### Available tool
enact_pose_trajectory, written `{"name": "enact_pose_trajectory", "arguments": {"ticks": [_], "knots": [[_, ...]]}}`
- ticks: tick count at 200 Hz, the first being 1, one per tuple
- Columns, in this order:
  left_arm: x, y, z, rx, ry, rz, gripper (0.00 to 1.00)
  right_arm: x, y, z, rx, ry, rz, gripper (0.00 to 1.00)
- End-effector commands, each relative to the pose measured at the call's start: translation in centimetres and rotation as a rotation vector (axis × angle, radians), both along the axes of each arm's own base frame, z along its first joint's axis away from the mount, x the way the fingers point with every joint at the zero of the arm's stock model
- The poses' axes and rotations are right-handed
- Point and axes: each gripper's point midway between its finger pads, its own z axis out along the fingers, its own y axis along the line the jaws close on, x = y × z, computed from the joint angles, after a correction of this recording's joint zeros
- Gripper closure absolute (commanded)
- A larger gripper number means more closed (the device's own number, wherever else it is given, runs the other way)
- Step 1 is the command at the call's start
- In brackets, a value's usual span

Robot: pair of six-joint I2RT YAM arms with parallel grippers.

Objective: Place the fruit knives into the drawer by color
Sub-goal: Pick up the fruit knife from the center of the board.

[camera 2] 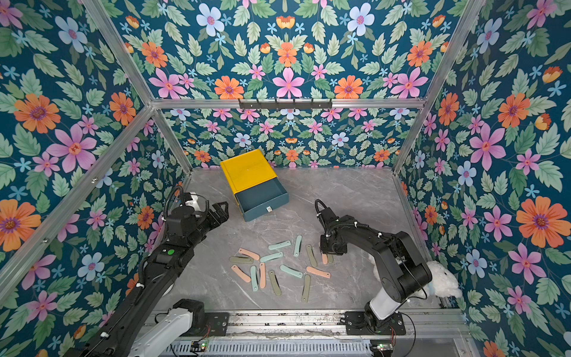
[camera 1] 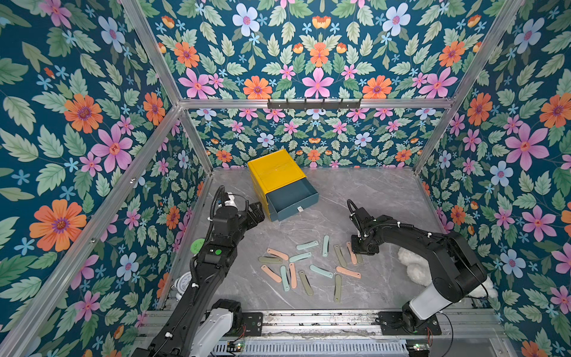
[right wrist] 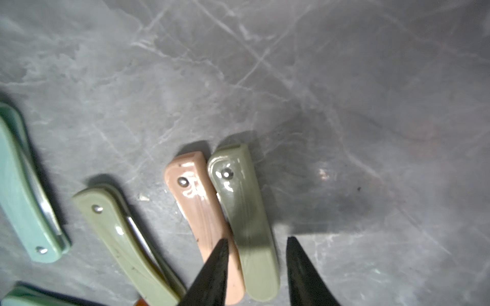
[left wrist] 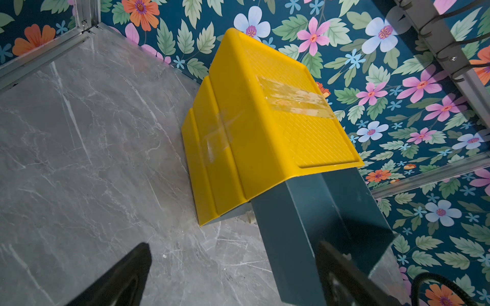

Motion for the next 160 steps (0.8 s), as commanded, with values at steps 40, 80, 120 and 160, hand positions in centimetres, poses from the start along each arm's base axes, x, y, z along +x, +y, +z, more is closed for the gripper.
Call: {"name": "enact_pose_trajectory", "arguments": {"ticks": [40, 80, 120, 160], "knots": [[0.2, -0.1, 0.6, 0.000, -0.018, -0.006, 0.01, -0.2, -2.6, -0.7, -0.060, 0.036, -0.066, 0.63], [0.2, -0.1, 0.5, 0.001, -0.014, -0.007, 0.01, 0.1, -2.7, -0.3, -0.033, 0.024, -0.067, 0.60], [0.4, -0.4, 0.3, -0.005, -0.009, -0.016, 0.01, 0.0, -2.4, -0.5, -0.032, 0.049, -0.053, 0.57], [1.0, -0.6, -0.8, -0.001, 0.041, -0.021, 0.01, -1.2, -2.4, -2.3, -0.048, 0.148, -0.052, 0.62]]}}
